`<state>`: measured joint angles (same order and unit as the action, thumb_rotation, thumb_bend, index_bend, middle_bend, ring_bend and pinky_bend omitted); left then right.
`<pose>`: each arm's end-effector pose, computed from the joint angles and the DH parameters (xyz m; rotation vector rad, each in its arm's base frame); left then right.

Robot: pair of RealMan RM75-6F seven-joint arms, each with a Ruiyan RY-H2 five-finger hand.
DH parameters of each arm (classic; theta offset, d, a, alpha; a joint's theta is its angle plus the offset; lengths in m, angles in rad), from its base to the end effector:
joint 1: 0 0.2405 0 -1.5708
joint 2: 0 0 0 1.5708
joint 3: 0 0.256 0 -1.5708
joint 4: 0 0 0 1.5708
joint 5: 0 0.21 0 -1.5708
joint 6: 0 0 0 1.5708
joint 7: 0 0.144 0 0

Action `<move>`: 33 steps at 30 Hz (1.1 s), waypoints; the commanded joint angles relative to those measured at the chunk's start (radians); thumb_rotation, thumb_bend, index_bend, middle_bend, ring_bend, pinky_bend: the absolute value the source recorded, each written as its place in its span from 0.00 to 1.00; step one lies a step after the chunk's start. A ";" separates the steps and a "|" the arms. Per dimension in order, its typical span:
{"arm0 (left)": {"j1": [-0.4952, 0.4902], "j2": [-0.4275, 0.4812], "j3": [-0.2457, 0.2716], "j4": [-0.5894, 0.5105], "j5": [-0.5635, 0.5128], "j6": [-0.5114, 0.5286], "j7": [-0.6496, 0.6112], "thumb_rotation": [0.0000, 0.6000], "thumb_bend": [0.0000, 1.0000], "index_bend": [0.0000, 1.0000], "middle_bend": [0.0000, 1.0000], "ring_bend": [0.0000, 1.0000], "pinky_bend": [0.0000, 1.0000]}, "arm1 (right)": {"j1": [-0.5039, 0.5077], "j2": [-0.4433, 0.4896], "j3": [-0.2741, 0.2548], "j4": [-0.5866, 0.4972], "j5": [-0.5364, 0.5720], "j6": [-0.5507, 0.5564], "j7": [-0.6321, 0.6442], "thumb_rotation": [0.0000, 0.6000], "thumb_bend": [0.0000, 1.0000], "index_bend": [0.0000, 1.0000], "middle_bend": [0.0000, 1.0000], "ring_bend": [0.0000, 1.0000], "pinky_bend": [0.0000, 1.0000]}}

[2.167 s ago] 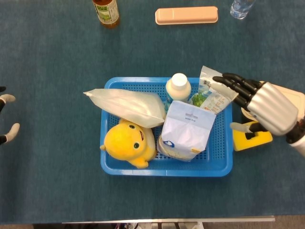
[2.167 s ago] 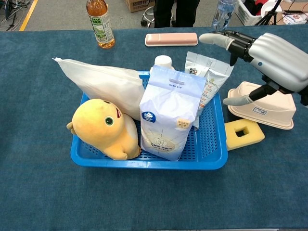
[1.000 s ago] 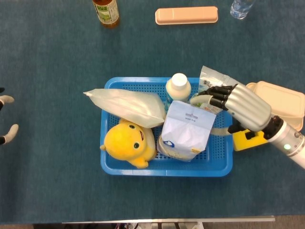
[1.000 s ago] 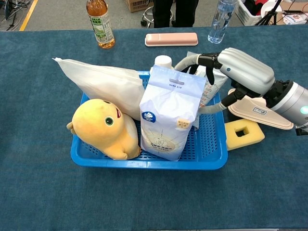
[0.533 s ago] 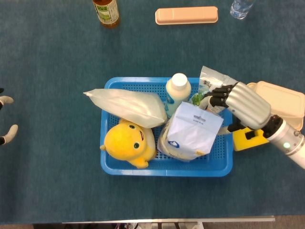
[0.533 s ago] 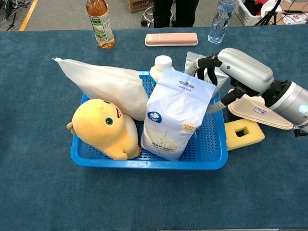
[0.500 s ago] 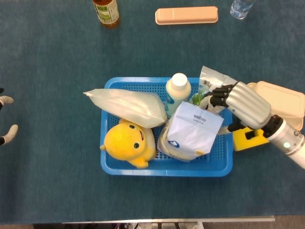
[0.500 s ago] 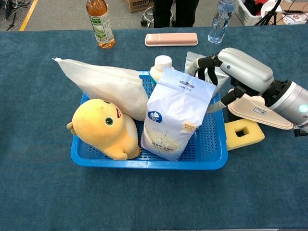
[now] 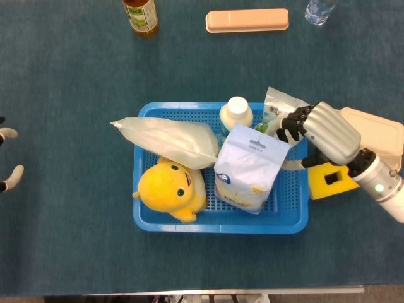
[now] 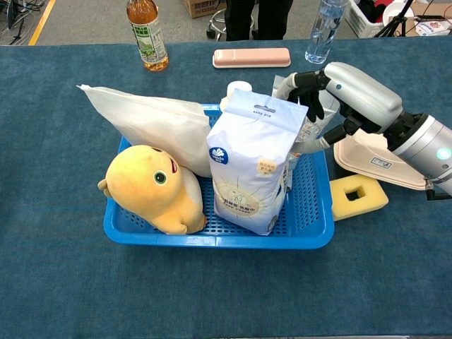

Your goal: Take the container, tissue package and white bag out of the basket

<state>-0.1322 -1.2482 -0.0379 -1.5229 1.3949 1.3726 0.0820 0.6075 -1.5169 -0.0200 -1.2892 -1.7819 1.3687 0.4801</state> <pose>-0.3279 0.1928 0.1136 -1.4085 -0.9841 -0.7825 -0.1757 -0.2843 0.0163 1.9702 -1.0437 1.5808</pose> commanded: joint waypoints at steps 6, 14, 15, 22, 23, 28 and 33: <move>0.000 0.000 0.000 0.000 -0.001 -0.002 0.000 1.00 0.24 0.32 0.18 0.12 0.30 | -0.002 0.008 0.009 -0.018 0.005 0.014 0.005 1.00 0.40 0.75 0.74 0.72 0.71; -0.003 0.000 -0.003 -0.002 0.000 -0.004 0.003 1.00 0.24 0.32 0.18 0.12 0.30 | -0.006 0.071 0.036 -0.101 -0.013 0.071 -0.034 1.00 0.40 0.76 0.75 0.73 0.71; -0.003 0.001 -0.003 -0.003 0.000 -0.004 0.004 1.00 0.24 0.32 0.18 0.12 0.30 | -0.008 0.080 0.039 -0.113 -0.015 0.077 -0.043 1.00 0.40 0.76 0.75 0.73 0.71; -0.005 0.001 -0.003 -0.007 0.002 -0.004 0.010 1.00 0.24 0.33 0.18 0.12 0.30 | -0.028 0.157 0.059 -0.200 -0.028 0.125 -0.123 1.00 0.40 0.76 0.75 0.73 0.71; -0.006 0.001 -0.004 -0.008 0.001 -0.004 0.011 1.00 0.24 0.33 0.18 0.12 0.30 | -0.033 0.173 0.065 -0.216 -0.031 0.135 -0.138 1.00 0.40 0.76 0.75 0.73 0.71; -0.008 0.001 -0.006 -0.011 -0.001 -0.007 0.016 1.00 0.24 0.33 0.18 0.12 0.30 | -0.063 0.254 0.088 -0.298 -0.035 0.186 -0.210 1.00 0.41 0.76 0.75 0.73 0.71; -0.010 0.000 -0.006 -0.014 -0.002 -0.009 0.023 1.00 0.24 0.33 0.18 0.12 0.30 | -0.106 0.339 0.103 -0.377 -0.045 0.244 -0.276 1.00 0.41 0.76 0.75 0.73 0.71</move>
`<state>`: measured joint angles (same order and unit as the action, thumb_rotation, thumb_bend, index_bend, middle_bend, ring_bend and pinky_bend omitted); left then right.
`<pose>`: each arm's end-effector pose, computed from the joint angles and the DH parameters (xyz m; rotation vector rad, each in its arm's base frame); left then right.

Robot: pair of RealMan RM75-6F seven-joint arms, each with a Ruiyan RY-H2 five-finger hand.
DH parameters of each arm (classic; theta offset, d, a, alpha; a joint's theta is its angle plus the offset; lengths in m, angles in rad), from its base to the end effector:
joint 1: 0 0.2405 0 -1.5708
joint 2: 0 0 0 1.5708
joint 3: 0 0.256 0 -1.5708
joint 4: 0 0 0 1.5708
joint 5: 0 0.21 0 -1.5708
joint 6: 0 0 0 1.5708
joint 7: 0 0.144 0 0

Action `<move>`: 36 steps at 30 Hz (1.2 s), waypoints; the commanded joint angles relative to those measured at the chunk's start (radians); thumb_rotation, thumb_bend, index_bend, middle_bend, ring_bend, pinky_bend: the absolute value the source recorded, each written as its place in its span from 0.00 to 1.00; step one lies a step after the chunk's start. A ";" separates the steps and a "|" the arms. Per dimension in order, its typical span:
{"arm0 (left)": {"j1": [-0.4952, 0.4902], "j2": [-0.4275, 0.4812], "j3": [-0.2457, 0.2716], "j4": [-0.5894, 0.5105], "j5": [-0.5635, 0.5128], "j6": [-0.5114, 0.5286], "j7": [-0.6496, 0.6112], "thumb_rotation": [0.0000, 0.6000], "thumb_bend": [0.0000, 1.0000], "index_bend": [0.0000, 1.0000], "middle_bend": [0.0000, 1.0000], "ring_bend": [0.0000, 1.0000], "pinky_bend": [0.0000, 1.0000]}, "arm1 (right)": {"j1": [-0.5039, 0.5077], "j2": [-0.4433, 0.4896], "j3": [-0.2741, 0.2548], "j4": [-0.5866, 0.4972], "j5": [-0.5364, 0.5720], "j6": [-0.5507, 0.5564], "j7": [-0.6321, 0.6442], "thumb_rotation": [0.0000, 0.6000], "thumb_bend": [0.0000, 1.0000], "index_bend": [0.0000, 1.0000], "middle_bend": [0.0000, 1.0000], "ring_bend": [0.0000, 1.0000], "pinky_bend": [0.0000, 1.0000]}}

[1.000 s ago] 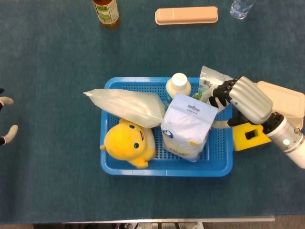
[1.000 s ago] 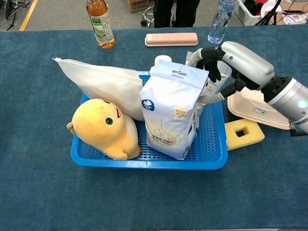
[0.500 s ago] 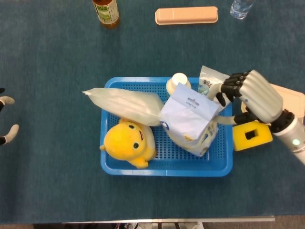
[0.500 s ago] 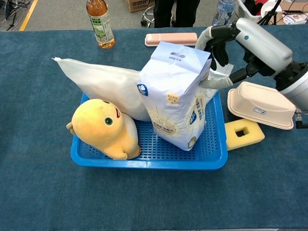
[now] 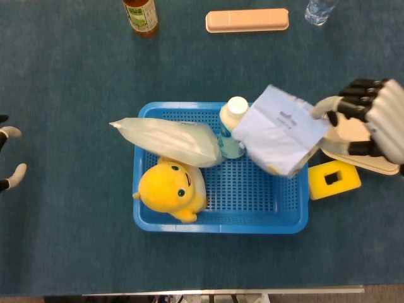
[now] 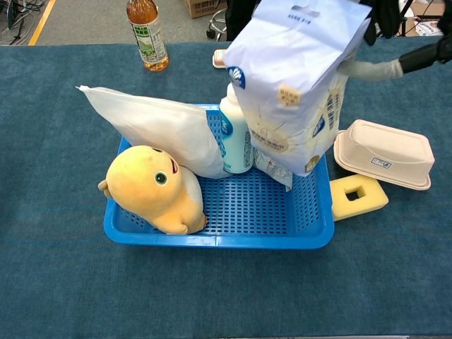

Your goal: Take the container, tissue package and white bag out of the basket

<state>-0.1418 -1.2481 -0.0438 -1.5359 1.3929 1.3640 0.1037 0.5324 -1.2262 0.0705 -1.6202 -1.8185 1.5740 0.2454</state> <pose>-0.3235 0.1967 0.1120 -1.4207 -0.9755 -0.7812 -0.1499 -0.2669 0.1260 1.7729 -0.6665 1.7246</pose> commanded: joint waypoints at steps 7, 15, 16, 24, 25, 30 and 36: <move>-0.004 -0.004 0.000 -0.005 -0.001 -0.005 0.012 1.00 0.24 0.33 0.18 0.12 0.30 | -0.120 0.160 0.003 -0.131 -0.033 0.124 -0.127 1.00 0.41 0.76 0.75 0.73 0.71; -0.010 -0.011 0.000 -0.008 -0.004 -0.012 0.025 1.00 0.24 0.33 0.18 0.12 0.30 | -0.244 0.267 -0.055 -0.200 -0.046 0.188 -0.183 1.00 0.40 0.76 0.75 0.73 0.71; -0.010 -0.011 0.000 -0.009 -0.004 -0.012 0.027 1.00 0.24 0.33 0.18 0.12 0.30 | -0.259 0.282 -0.066 -0.211 -0.049 0.192 -0.188 1.00 0.40 0.76 0.75 0.73 0.71; -0.014 -0.009 0.000 -0.018 0.000 -0.010 0.035 1.00 0.24 0.33 0.18 0.12 0.30 | -0.376 0.392 -0.139 -0.273 -0.082 0.223 -0.234 1.00 0.34 0.74 0.68 0.67 0.71; -0.014 -0.009 -0.001 -0.019 -0.001 -0.010 0.035 1.00 0.24 0.33 0.18 0.12 0.30 | -0.386 0.401 -0.144 -0.275 -0.082 0.225 -0.237 1.00 0.31 0.73 0.67 0.66 0.71; -0.015 -0.009 -0.001 -0.019 0.000 -0.010 0.034 1.00 0.24 0.33 0.18 0.12 0.30 | -0.430 0.430 -0.155 -0.286 -0.059 0.221 -0.255 1.00 0.09 0.54 0.57 0.59 0.71; -0.017 -0.008 -0.001 -0.021 0.003 -0.008 0.035 1.00 0.24 0.33 0.18 0.12 0.30 | -0.446 0.426 -0.141 -0.279 -0.037 0.198 -0.273 1.00 0.00 0.30 0.40 0.52 0.71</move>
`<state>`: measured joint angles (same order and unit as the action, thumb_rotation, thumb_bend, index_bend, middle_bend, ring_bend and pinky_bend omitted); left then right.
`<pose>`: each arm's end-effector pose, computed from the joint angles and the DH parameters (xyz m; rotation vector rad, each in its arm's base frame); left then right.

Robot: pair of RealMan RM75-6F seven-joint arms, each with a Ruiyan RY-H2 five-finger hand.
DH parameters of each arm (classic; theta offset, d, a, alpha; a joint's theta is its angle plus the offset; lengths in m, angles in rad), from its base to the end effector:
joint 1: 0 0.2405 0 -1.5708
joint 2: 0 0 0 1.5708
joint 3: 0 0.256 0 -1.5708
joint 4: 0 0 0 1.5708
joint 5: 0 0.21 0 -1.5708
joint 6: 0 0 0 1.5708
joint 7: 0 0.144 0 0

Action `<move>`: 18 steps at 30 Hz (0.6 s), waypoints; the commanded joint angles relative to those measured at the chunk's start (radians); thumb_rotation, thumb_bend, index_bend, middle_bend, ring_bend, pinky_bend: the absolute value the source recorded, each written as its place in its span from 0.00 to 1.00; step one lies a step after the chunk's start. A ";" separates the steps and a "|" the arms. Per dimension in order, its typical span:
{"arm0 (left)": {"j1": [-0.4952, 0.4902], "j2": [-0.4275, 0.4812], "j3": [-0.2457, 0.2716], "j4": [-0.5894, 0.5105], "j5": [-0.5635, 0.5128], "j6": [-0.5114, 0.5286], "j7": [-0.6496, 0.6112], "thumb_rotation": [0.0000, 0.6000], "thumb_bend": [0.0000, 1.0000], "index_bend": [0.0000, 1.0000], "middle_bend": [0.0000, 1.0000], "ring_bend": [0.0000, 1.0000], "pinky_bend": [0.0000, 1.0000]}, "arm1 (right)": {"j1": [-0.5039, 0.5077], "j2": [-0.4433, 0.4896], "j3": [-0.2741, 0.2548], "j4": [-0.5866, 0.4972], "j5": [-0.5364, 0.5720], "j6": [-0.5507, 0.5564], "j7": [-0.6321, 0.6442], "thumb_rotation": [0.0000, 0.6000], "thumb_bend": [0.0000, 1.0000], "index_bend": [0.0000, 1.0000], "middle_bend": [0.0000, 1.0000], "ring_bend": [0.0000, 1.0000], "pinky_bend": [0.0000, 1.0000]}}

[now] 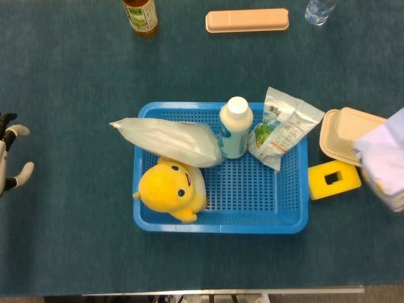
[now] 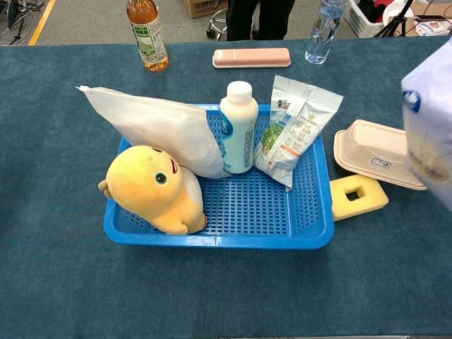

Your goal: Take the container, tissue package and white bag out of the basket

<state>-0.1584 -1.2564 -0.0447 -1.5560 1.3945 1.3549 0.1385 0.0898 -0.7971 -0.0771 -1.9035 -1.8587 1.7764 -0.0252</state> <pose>-0.3149 0.2013 0.1058 -1.4471 -0.9658 -0.7849 -0.2190 -0.1428 0.2319 1.5669 -0.6248 1.1791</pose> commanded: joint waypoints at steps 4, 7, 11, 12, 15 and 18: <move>0.000 0.002 0.000 -0.005 0.005 0.007 0.000 1.00 0.24 0.32 0.18 0.12 0.30 | -0.007 -0.014 0.024 0.015 0.006 -0.005 0.003 1.00 0.00 0.20 0.32 0.48 0.71; 0.000 0.003 0.000 -0.007 0.010 0.010 -0.002 1.00 0.24 0.32 0.18 0.12 0.30 | -0.008 -0.028 0.041 0.027 0.009 -0.001 0.007 1.00 0.00 0.18 0.29 0.43 0.71; -0.001 0.007 0.000 -0.015 0.023 0.019 -0.008 1.00 0.24 0.32 0.18 0.12 0.30 | -0.009 -0.062 0.068 0.048 0.024 0.006 0.006 1.00 0.00 0.18 0.29 0.40 0.71; -0.002 0.010 -0.001 -0.019 0.029 0.023 -0.011 1.00 0.24 0.32 0.18 0.12 0.30 | -0.008 -0.070 0.075 0.054 0.029 0.006 0.004 1.00 0.00 0.18 0.29 0.39 0.71; -0.006 0.024 -0.006 -0.048 0.055 0.039 -0.034 1.00 0.24 0.32 0.18 0.12 0.30 | -0.004 -0.096 0.096 0.075 0.050 0.000 -0.006 1.00 0.00 0.18 0.29 0.39 0.71; -0.016 0.046 -0.014 -0.085 0.101 0.063 -0.052 1.00 0.24 0.31 0.18 0.12 0.30 | 0.003 -0.108 0.106 0.087 0.069 -0.023 0.003 1.00 0.00 0.18 0.29 0.38 0.71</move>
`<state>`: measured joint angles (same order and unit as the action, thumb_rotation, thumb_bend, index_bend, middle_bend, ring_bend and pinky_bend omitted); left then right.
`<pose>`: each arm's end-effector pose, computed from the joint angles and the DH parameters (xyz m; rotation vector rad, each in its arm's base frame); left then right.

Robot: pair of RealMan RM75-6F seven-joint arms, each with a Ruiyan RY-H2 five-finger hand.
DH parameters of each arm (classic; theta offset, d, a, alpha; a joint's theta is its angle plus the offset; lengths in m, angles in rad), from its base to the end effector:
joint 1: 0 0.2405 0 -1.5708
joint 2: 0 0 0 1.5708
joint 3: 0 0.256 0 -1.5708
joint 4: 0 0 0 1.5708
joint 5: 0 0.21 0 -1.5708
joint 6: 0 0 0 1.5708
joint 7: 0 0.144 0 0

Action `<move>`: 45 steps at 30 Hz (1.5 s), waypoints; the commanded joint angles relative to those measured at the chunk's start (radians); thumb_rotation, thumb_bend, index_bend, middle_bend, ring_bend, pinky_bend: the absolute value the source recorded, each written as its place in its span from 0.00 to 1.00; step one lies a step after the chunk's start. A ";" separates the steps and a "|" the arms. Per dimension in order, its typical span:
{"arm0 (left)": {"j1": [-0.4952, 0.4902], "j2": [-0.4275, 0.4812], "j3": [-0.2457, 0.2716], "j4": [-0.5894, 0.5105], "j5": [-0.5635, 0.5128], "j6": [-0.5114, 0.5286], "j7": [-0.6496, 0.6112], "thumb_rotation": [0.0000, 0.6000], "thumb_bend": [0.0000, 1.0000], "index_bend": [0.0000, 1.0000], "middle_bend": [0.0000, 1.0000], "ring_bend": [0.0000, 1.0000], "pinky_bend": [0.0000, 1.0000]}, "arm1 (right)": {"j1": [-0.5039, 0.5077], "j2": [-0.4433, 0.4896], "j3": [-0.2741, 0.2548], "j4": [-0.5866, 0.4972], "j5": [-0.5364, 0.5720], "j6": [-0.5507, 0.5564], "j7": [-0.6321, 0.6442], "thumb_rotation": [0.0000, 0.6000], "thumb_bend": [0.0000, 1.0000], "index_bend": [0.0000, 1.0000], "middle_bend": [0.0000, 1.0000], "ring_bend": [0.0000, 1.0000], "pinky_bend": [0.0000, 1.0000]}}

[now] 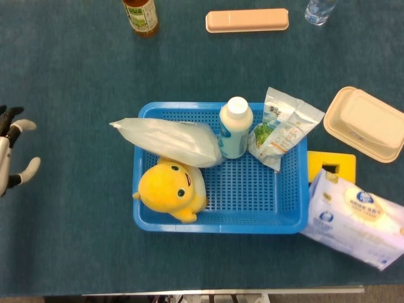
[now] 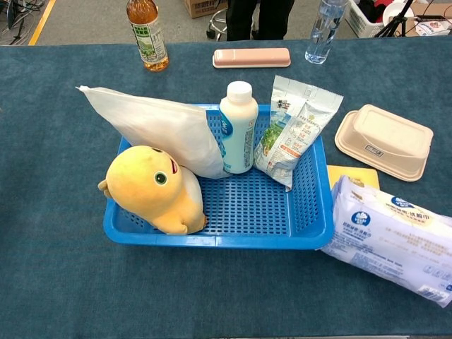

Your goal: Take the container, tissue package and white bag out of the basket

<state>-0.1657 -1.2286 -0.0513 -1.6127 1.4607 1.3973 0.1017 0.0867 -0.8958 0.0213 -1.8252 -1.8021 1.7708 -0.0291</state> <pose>-0.2933 0.2040 0.1138 -1.4596 -0.9437 -0.9024 -0.2294 -0.1614 0.2240 1.4842 -0.5709 1.2168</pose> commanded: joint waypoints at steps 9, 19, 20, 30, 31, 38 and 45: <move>-0.062 0.069 -0.040 -0.120 0.148 0.055 0.003 1.00 0.24 0.11 0.10 0.12 0.30 | 0.020 -0.029 0.023 0.036 0.057 -0.071 0.039 1.00 0.00 0.18 0.31 0.38 0.71; -0.124 0.119 -0.023 -0.194 0.199 -0.029 0.008 1.00 0.24 0.06 0.02 0.08 0.29 | 0.021 -0.042 0.032 0.058 0.090 -0.104 0.070 1.00 0.00 0.18 0.33 0.38 0.71; -0.129 0.127 -0.018 -0.204 0.199 -0.041 0.005 1.00 0.24 0.06 0.01 0.07 0.29 | 0.020 -0.042 0.033 0.060 0.093 -0.106 0.072 1.00 0.00 0.18 0.33 0.38 0.71; -0.207 0.197 -0.007 -0.298 0.198 -0.173 -0.016 1.00 0.24 0.10 0.00 0.01 0.23 | 0.021 -0.052 0.043 0.081 0.122 -0.128 0.101 1.00 0.00 0.18 0.34 0.38 0.71; -0.215 0.197 -0.009 -0.301 0.199 -0.182 -0.013 1.00 0.24 0.10 0.00 0.01 0.23 | 0.021 -0.054 0.043 0.083 0.124 -0.130 0.103 1.00 0.00 0.18 0.35 0.38 0.71; -0.266 0.168 -0.030 -0.305 0.194 -0.222 0.005 1.00 0.24 0.10 0.00 0.01 0.23 | 0.023 -0.070 0.046 0.104 0.138 -0.146 0.124 1.00 0.00 0.18 0.35 0.38 0.71; -0.307 0.157 -0.038 -0.321 0.183 -0.262 0.021 1.00 0.24 0.10 0.00 0.01 0.23 | 0.023 -0.080 0.046 0.125 0.150 -0.159 0.148 1.00 0.00 0.18 0.35 0.38 0.71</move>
<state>-0.4682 -1.0710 -0.0899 -1.9306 1.6471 1.1410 0.1185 0.1097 -0.9748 0.0676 -1.7019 -1.6536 1.6133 0.1178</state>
